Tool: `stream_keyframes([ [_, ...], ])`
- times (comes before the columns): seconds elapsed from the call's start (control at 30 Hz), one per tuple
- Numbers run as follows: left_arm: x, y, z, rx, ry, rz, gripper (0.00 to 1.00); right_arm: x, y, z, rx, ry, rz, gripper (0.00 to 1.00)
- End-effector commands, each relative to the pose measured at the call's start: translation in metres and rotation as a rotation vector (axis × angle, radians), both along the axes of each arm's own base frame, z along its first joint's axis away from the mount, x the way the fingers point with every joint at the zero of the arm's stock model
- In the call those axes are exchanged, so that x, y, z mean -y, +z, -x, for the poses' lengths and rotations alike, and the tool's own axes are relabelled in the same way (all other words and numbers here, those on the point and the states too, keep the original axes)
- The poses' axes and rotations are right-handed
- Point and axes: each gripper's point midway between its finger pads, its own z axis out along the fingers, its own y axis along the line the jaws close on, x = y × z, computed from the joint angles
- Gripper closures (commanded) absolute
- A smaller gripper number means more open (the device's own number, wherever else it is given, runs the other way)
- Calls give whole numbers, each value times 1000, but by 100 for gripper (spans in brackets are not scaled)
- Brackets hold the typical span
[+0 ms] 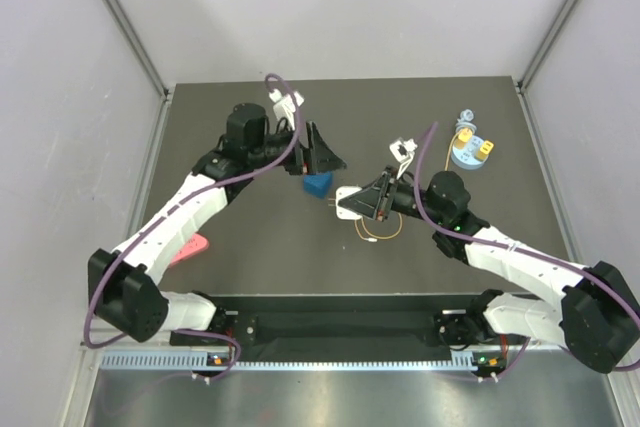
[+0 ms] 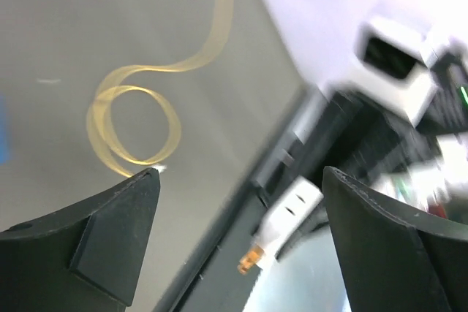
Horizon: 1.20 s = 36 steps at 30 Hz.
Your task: Insert the plug
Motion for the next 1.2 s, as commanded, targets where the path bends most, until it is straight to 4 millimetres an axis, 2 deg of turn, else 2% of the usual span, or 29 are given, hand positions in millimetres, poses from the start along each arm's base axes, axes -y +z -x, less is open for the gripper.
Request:
stream_keyframes([
  [0.0, -58, -1, -35, -88, 418, -179, 2, 4, 7, -8, 54, -41, -3, 100],
  [0.03, -94, -9, -55, -115, 610, -233, 2, 4, 6, -8, 53, -42, -5, 100],
  [0.07, -114, -4, -54, -163, 715, -209, 2, 5, 5, -8, 53, -44, -4, 100],
  [0.1, -136, -15, -54, -209, 811, -221, 2, 7, 2, -6, 53, -36, -3, 100],
  [0.13, -182, -25, -58, -251, 997, -256, 2, 8, 2, -7, 58, -38, -6, 100],
  [0.17, -207, -21, -51, -265, 1110, -234, 2, 10, 2, -6, 60, -38, -12, 100],
  [0.2, -242, -30, -48, -295, 1244, -257, 2, 11, 1, -5, 60, -33, -13, 100],
  [0.23, -266, -44, -31, -355, 1333, -337, 2, 13, 2, -6, 60, -36, -14, 100],
  [0.27, -300, -48, -23, -347, 1479, -422, 2, 14, 3, -6, 65, -35, -15, 100],
  [0.3, -324, -52, -12, -377, 1564, -480, 2, 15, 5, -5, 68, -30, -16, 100],
  [0.33, -346, -63, 7, -444, 1639, -572, 2, 16, 5, -4, 81, -26, -11, 100],
  [0.4, -382, -77, 25, -542, 1787, -682, 2, 17, 7, -2, 87, -19, 1, 100],
  [0.53, -417, -109, 60, -750, 1963, -832, 2, 19, 10, -1, 107, -18, 23, 100],
  [0.57, -422, -125, 67, -813, 1989, -856, 2, 20, 11, -1, 110, -18, 24, 100],
  [0.67, -435, -149, 85, -951, 2057, -820, 2, 20, 12, 2, 112, -4, 20, 100],
  [0.8, -453, -161, 84, -966, 2145, -714, 2, 23, 13, 9, 129, 18, 28, 100],
  [1.0, -470, -166, 84, -968, 2243, -711, 3, 27, 18, 12, 167, 7, 55, 100],
  [1.17, -479, -188, 92, -1047, 2265, -747, 6, 29, 15, 20, 166, 30, 46, 100],
])
